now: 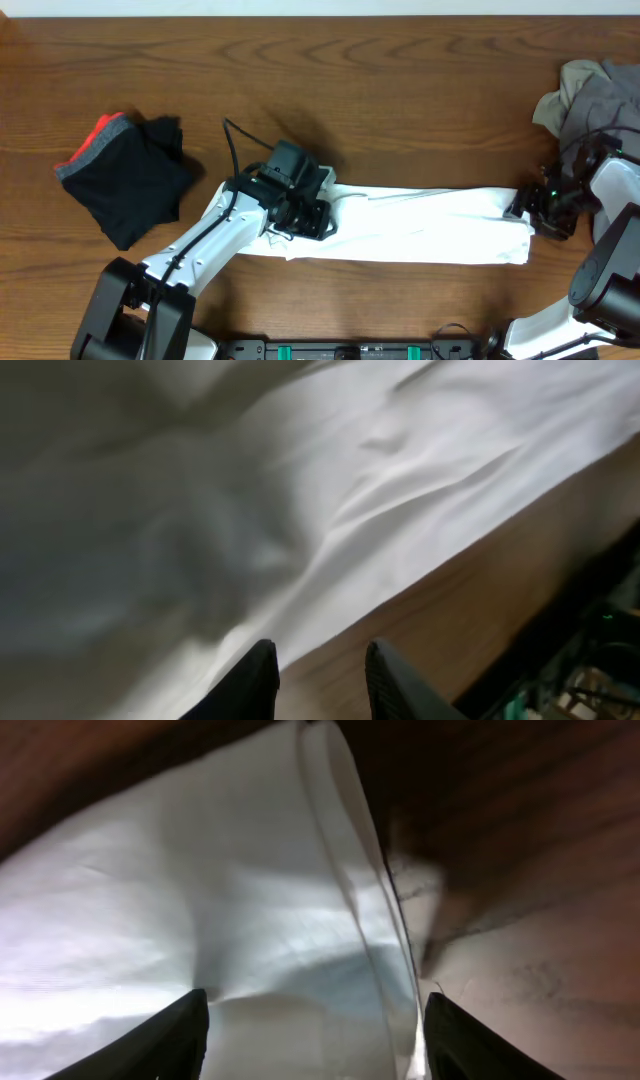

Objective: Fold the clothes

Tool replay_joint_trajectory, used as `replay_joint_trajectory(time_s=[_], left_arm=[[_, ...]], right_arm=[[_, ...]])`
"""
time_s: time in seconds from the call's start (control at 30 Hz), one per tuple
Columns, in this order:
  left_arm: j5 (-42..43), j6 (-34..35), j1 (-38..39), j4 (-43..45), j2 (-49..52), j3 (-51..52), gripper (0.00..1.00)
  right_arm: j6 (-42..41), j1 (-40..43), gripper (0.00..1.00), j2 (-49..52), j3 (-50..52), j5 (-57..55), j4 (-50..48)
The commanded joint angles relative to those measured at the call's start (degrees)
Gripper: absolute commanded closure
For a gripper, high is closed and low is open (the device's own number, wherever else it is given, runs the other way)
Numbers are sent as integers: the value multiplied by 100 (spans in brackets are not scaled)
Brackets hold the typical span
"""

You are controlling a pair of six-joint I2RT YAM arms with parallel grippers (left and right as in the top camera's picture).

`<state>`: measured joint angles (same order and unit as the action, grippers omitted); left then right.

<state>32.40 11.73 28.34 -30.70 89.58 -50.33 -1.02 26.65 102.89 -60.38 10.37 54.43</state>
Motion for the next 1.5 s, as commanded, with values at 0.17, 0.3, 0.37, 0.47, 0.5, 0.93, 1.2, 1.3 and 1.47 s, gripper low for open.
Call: replay_joint_trajectory(time_s=[0.17, 0.3, 0.37, 0.47, 0.5, 0.93, 1.2, 1.3, 1.47], left_arm=[[-376, -122, 2, -79, 13, -42, 68], [-376, -122, 2, -107, 13, -42, 68], [-376, -122, 2, -144, 13, -42, 68], [-376, -122, 2, -166, 13, -42, 68], [-376, -122, 2, -164, 13, -42, 69], [-376, -122, 2, -162, 13, -42, 68], [-376, -122, 2, -162, 13, -42, 68], [-376, -122, 2, -160, 13, -42, 68], [-376, -122, 2, -160, 13, -42, 68]], right_arm=[[-87, 50, 31, -24, 511, 96, -393], [-81, 50, 43, -24, 914, 682, -839], [15, 50, 64, -24, 1005, 1038, -1036], [44, 57, 93, -24, 955, 1126, -1176], [39, 70, 94, -24, 905, 1126, -1191], [-461, 988, 99, -24, -1268, -44, 127], [-229, 750, 99, -26, -2028, 243, 1421], [-142, 315, 99, -26, -2046, 319, 1729], [-59, -706, 99, -26, -2039, 313, 1952]])
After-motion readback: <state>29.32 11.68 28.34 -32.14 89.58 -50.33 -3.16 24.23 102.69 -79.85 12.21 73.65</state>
